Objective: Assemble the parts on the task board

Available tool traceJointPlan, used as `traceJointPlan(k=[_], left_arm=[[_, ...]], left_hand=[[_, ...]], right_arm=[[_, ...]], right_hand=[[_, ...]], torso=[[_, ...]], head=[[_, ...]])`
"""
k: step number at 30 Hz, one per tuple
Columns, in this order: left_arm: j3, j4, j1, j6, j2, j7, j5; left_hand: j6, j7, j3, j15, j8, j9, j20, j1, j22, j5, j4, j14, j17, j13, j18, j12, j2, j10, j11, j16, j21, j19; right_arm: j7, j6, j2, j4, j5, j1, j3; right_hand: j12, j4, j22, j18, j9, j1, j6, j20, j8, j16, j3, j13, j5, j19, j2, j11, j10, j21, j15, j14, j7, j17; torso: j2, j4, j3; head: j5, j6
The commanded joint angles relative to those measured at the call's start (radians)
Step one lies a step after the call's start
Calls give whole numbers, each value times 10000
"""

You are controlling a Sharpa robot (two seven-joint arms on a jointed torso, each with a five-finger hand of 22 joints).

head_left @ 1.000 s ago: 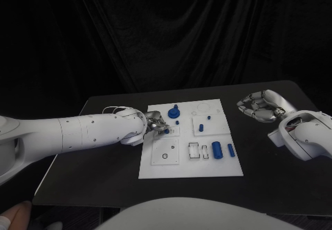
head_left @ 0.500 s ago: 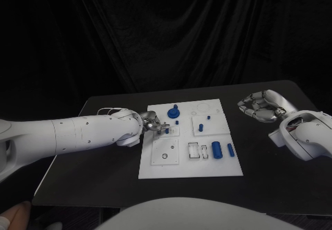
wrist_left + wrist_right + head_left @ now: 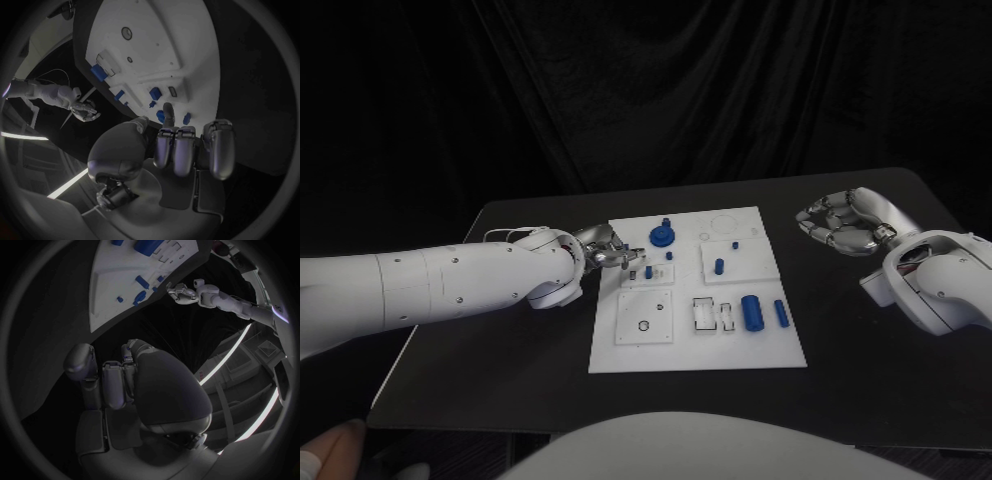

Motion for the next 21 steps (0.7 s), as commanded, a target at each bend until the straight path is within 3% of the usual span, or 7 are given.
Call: traceJointPlan(k=[1,4,9,12,16,21], left_arm=[[39,216,215,-536,-184,412,40],[47,284,472,-318,-312,322,41],[53,101,965,526,-373,-35,40],[51,-225,1152,1043,-234,-229,39],[41,-833,1282,1869,142,-532,38],[32,-1551,1321,2601,659,-757,38]], left_hand=[[61,-3,-2,-70,38,14,-55,344,1851,229,-95,1045,2635,2634,-68,36,7,1061,-91,-12,81,225],[60,-46,118,-103,35,16,-82,985,1889,604,-434,1045,2635,2634,-82,36,-30,1061,-132,-12,123,261],[65,-40,96,-109,9,-8,-95,1263,1934,482,-535,1045,2635,2634,-101,36,-126,1061,-131,-12,177,301],[117,-43,66,-106,25,-9,-95,1303,1943,361,-514,1045,2635,2634,-104,36,-127,1061,-131,-12,182,305],[136,-34,-25,-100,21,-14,-91,1345,1923,90,-450,1045,2635,2634,-90,36,-148,1061,-124,-12,130,271],[106,-14,-123,-89,-6,-23,-82,1354,1911,-161,-370,1045,2635,2634,-81,36,-155,1061,-108,-12,90,246]], right_arm=[[-123,4,-2,-10,-47,-22,9],[-122,-1,-3,-17,-47,-22,9],[-120,1,38,-59,-47,-22,9],[-118,6,77,-83,-47,-22,9],[-100,19,125,-98,-47,-22,9],[-82,26,130,-108,-47,-23,9]], right_hand=[[-56,24,1205,52,-13,-16,-53,21,63,-30,33,-9,47,-54,-43,17,-83,-37,54,170,-7,875],[-56,24,1205,52,-13,-16,-53,21,63,-30,33,-9,47,-54,-43,17,-83,-37,54,170,-7,875],[-56,33,1201,55,-15,-31,-57,22,70,-30,34,-11,60,-59,-48,18,-85,-51,56,170,-7,874],[-56,33,1201,55,-15,-31,-57,22,70,-30,34,-11,60,-59,-48,18,-85,-51,56,170,-7,874],[-56,33,1201,55,-15,-31,-57,22,70,-30,34,-11,60,-59,-48,18,-85,-51,56,170,-7,874],[-52,36,1200,55,-15,-36,-57,23,75,-31,35,-5,66,-59,-51,17,-79,-54,57,169,-8,872]], torso=[[-10,-3,17],[-14,-6,22],[-8,-5,14],[-6,-5,8],[-5,0,10],[2,2,15]], head=[[-3,0],[-4,0],[39,0],[55,0],[11,0],[3,0]])
